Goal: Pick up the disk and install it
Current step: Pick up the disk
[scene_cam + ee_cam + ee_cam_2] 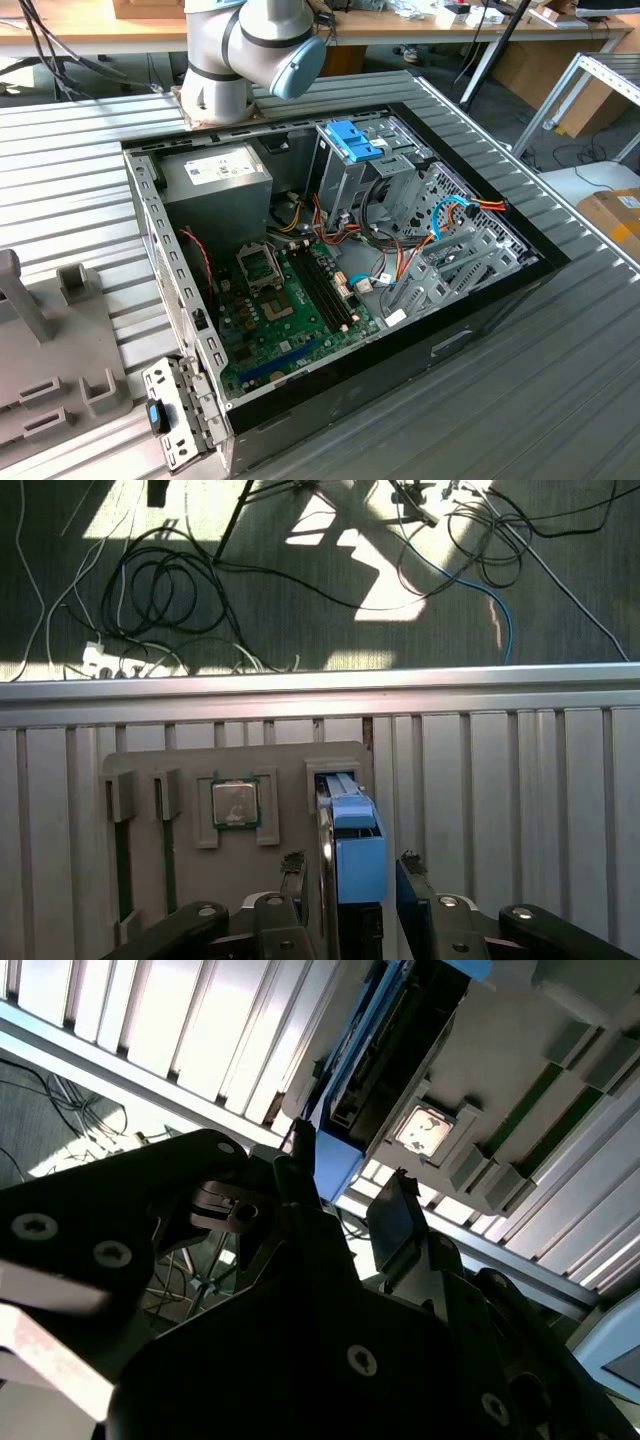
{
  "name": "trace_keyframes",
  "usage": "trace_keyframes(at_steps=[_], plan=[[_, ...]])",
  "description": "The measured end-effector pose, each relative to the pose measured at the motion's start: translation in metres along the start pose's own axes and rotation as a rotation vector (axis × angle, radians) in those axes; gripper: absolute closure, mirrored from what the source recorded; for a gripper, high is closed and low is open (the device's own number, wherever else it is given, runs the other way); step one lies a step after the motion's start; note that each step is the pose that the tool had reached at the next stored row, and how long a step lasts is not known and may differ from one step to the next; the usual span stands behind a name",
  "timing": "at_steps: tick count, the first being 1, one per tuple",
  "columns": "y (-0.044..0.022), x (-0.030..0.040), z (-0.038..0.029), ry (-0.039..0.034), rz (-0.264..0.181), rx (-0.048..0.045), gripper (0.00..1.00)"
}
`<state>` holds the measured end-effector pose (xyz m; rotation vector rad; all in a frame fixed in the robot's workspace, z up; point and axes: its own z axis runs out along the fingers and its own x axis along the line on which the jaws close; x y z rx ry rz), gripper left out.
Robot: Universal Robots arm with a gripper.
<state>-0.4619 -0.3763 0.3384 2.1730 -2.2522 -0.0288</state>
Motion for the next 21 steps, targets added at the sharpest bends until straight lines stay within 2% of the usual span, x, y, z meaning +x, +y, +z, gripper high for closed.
trace_keyframes(at_steps=[12, 21], plan=[[0.0005, 0.0, 0.0168, -0.0004, 0.0, -0.0001, 0.52], [0.0004, 0.0, 0.0202, -0.0036, -0.012, 0.0011, 0.52]])
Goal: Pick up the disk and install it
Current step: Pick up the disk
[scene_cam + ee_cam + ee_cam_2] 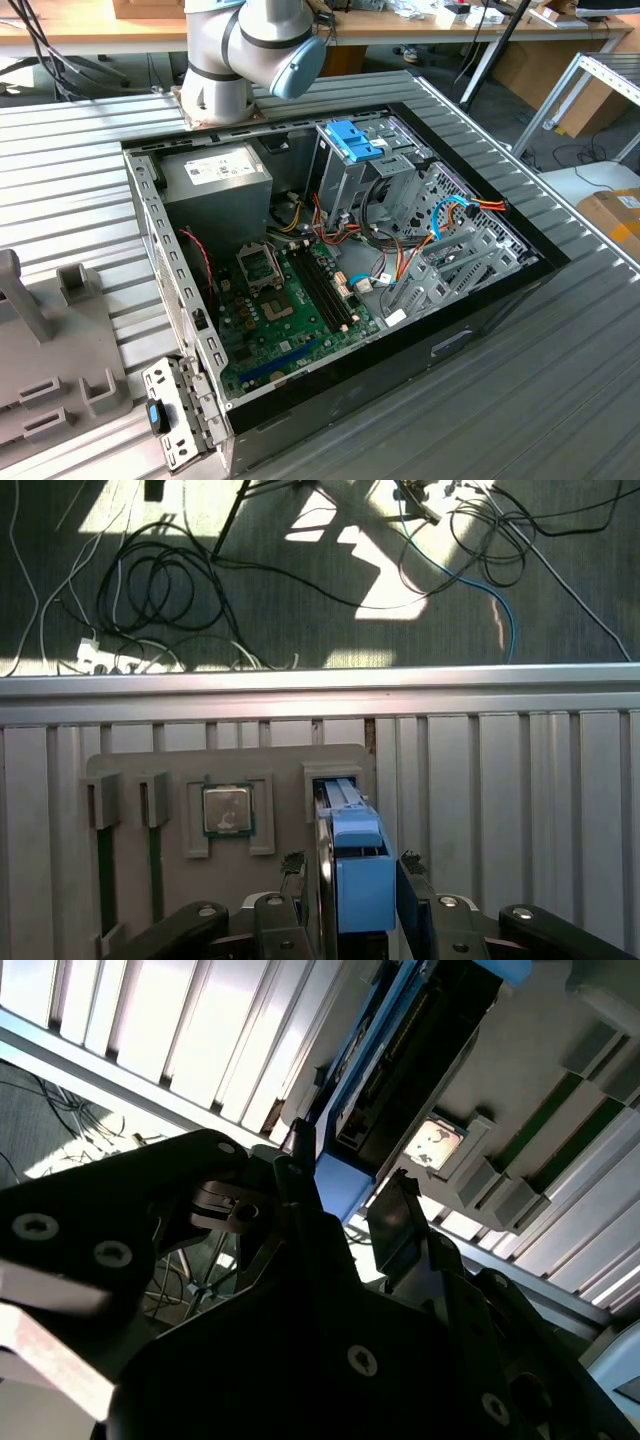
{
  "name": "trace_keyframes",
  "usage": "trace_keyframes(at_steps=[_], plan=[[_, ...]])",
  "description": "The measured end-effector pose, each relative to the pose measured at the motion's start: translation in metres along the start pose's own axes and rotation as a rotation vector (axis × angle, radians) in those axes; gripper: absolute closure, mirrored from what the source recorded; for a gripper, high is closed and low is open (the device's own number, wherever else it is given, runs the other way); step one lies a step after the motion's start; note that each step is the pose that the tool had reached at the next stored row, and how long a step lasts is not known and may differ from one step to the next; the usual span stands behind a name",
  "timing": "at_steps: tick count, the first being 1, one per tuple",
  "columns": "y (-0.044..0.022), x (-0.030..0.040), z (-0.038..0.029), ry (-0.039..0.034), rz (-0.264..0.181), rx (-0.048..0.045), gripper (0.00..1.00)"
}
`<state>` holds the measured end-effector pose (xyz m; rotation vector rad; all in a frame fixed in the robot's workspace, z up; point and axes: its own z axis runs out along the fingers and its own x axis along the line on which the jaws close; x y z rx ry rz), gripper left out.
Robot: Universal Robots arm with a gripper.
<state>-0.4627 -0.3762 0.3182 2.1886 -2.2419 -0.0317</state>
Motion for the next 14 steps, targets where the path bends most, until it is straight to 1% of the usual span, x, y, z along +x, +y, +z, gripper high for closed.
trace_keyframes(at_steps=[9, 12, 13, 14], plan=[[-0.0001, -0.0001, 0.0009, -0.0002, -0.016, 0.0001, 0.52], [0.0001, -0.0003, 0.0016, -0.0037, -0.027, 0.0001, 0.52], [0.0001, -0.0003, 0.0021, -0.0062, -0.031, 0.0004, 0.52], [0.0001, -0.0003, 0.0023, -0.0072, -0.033, 0.0005, 0.52]])
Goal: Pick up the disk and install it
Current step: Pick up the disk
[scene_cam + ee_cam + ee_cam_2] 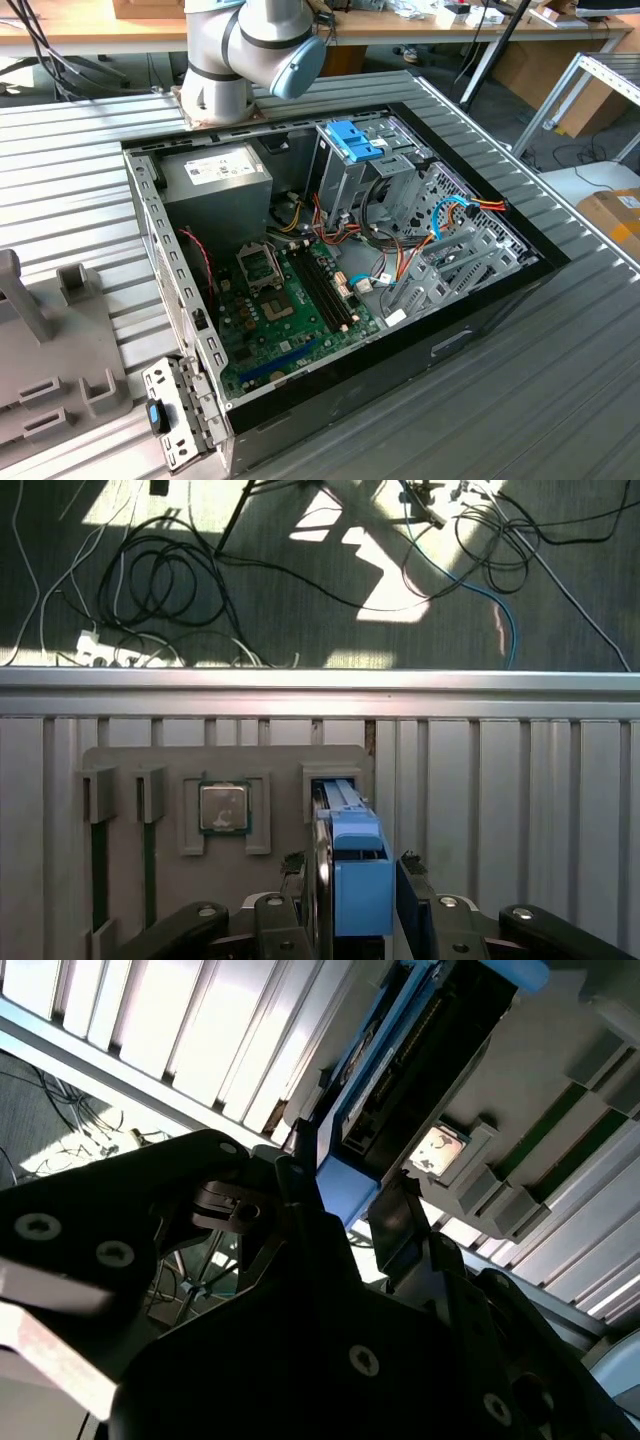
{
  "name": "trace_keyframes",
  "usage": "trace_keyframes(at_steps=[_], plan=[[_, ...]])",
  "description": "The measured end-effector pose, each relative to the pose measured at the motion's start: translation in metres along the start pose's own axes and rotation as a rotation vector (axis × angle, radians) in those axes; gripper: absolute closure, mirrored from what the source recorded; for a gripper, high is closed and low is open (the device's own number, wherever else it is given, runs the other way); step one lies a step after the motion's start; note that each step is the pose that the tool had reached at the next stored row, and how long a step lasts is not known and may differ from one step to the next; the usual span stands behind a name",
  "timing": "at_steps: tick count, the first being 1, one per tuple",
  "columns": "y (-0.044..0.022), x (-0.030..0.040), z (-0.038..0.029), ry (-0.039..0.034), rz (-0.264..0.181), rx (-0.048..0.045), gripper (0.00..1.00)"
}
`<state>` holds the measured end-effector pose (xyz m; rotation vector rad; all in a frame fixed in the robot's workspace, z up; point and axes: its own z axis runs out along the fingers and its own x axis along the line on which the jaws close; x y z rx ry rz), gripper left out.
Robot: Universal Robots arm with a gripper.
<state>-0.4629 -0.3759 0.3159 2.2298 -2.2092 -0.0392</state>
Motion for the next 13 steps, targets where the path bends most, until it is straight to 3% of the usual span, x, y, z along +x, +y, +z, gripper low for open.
trace_keyframes(at_steps=[13], plan=[[-0.0001, -0.0001, 0.0026, -0.0003, -0.014, 0.0041, 0.52]])
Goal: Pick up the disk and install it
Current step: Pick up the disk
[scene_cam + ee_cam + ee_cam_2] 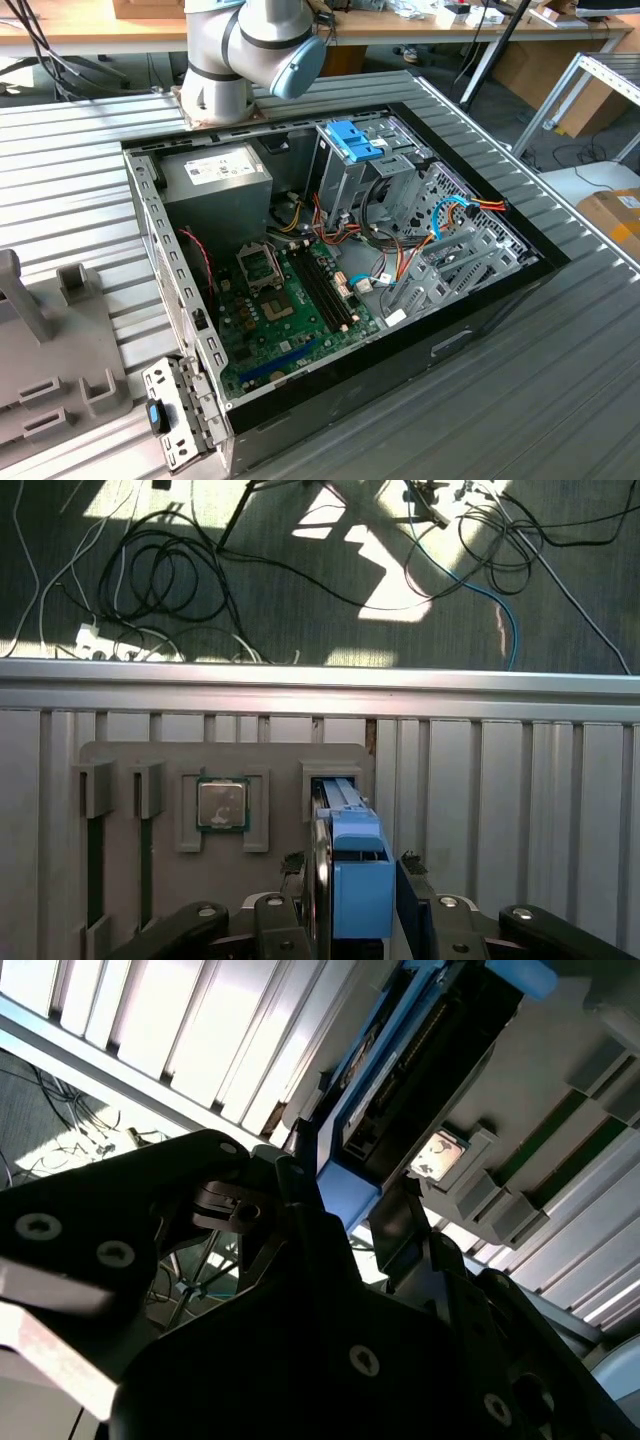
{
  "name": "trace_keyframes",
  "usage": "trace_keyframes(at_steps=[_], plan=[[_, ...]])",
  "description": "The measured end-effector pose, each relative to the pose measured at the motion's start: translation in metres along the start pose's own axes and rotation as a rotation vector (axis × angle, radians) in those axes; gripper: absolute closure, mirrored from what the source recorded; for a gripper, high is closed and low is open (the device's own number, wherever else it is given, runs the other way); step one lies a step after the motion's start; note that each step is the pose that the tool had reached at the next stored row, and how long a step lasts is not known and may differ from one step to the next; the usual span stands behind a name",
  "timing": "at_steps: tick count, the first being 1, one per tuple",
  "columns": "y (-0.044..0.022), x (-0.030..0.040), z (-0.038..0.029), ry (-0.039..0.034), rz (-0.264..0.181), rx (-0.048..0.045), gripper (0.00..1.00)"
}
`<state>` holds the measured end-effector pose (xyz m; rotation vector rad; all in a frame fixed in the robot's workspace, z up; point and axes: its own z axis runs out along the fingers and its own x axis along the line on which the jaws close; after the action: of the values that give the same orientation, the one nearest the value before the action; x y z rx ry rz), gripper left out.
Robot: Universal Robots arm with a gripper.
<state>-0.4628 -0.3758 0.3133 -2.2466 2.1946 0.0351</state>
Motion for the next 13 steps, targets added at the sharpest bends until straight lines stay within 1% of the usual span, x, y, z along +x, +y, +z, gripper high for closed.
trace_keyframes(at_steps=[4, 7, 13], plan=[[0.0, -0.0001, 0.0002, 0.0001, 0.0, -0.0002, 0.52], [0.0, -0.0001, 0.0022, 0.0, 0.0, -0.0001, 0.52], [0.0, 0.0, 0.0039, 0.0, 0.0, -0.0002, 0.52]])
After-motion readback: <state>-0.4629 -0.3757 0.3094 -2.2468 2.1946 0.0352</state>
